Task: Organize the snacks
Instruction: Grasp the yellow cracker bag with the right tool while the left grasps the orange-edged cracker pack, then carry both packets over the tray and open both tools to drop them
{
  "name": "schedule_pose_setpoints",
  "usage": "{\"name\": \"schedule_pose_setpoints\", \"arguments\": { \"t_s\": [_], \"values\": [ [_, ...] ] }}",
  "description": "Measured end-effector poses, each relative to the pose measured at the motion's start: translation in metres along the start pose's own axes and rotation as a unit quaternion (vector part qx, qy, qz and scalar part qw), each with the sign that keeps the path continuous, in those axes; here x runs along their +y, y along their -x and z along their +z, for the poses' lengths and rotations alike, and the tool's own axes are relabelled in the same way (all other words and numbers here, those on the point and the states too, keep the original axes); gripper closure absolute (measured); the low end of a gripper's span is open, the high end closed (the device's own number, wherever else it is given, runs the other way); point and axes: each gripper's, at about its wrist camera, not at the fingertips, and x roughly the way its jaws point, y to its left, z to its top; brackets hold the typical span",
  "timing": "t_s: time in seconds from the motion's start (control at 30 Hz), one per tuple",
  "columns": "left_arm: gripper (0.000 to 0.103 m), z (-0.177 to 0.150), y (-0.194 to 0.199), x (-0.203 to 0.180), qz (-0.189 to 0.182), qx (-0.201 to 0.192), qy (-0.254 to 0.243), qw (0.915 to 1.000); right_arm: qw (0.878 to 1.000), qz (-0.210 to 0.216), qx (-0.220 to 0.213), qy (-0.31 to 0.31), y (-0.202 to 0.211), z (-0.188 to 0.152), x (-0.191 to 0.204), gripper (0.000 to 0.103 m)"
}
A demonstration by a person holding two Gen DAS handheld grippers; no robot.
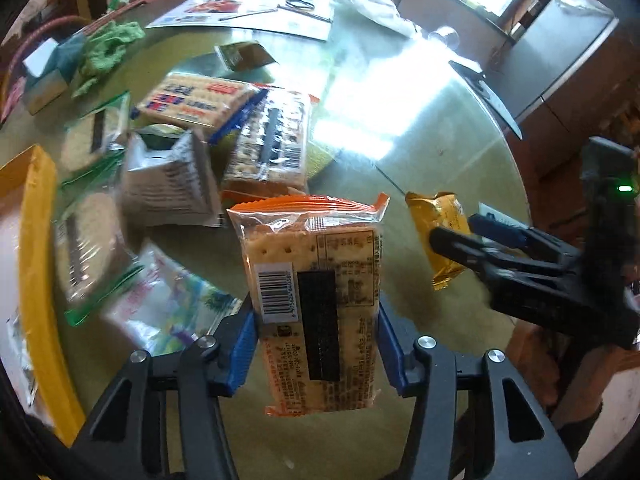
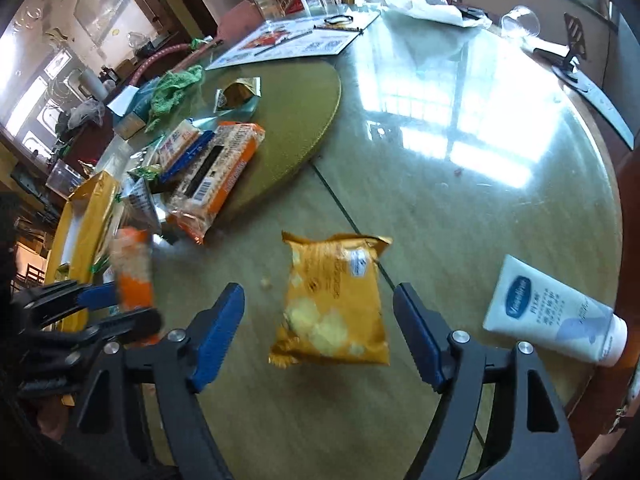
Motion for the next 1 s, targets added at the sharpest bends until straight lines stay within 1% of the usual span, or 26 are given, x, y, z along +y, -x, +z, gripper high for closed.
{"name": "schedule_pose_setpoints", "arguments": {
  "t_s": [0.03, 0.1, 0.13, 0.17, 0.23, 0.33, 0.4, 0.43, 0.53, 0.6, 0.67, 0.7, 0.8, 0.93, 1.0],
  "values": [
    [0.050, -0.002, 0.005, 0.000, 0.001, -0.003, -0.004, 1.0000, 1.000, -0.011, 0.007, 0.004, -0.005, 0.001, 0.002, 0.026],
    [0.050, -0.004, 0.011, 0.001, -0.001, -0.001, -0.004, 1.0000, 0.999, -0.038, 0.012, 0.009, -0.012, 0.000, 0.008, 0.031],
    [0.050, -0.007, 0.015, 0.004, -0.011, 0.007, 0.000, 0.9999, 0.999, -0.046, 0.017, 0.009, -0.015, -0.001, 0.009, 0.041],
    [0.050, -0.008, 0.016, 0.002, -0.019, 0.013, 0.000, 0.9997, 0.998, -0.061, 0.014, 0.012, -0.015, -0.003, 0.011, 0.048],
    [0.050, -0.015, 0.026, 0.007, -0.021, 0.016, -0.001, 0.9996, 0.996, -0.082, 0.015, 0.016, -0.014, -0.005, 0.014, 0.052],
    [0.050, -0.019, 0.042, 0.011, -0.014, 0.002, -0.001, 0.9999, 0.996, -0.090, 0.017, 0.019, -0.012, -0.006, 0.019, 0.053],
    [0.050, -0.026, 0.058, 0.019, -0.019, -0.010, 0.008, 0.9997, 0.996, -0.082, 0.008, 0.012, -0.002, -0.007, 0.024, 0.053],
    [0.050, -0.030, 0.066, 0.023, -0.020, -0.017, 0.010, 0.9996, 0.997, -0.077, -0.007, 0.015, 0.009, -0.009, 0.034, 0.053],
    [0.050, -0.043, 0.088, 0.041, -0.013, -0.029, 0.023, 0.9992, 0.997, -0.044, -0.052, 0.044, 0.043, -0.013, 0.073, 0.053],
    [0.050, -0.054, 0.105, 0.052, -0.006, -0.042, 0.033, 0.9986, 0.996, -0.017, -0.064, 0.063, 0.059, -0.017, 0.102, 0.053],
    [0.050, -0.064, 0.119, 0.065, 0.003, -0.058, 0.032, 0.9978, 0.992, 0.011, -0.084, 0.091, 0.075, -0.025, 0.132, 0.053],
    [0.050, -0.070, 0.124, 0.077, 0.003, -0.058, 0.042, 0.9974, 0.991, 0.017, -0.087, 0.105, 0.080, -0.028, 0.146, 0.053],
    [0.050, -0.081, 0.139, 0.116, -0.001, -0.060, 0.075, 0.9954, 0.986, 0.052, -0.074, 0.139, 0.085, -0.035, 0.184, 0.053],
    [0.050, -0.087, 0.159, 0.165, 0.029, -0.079, 0.113, 0.9900, 0.979, 0.089, -0.055, 0.176, 0.081, -0.034, 0.229, 0.053],
    [0.050, -0.087, 0.166, 0.187, 0.041, -0.085, 0.132, 0.9868, 0.976, 0.097, -0.048, 0.191, 0.073, -0.036, 0.249, 0.053]
  ]
}}
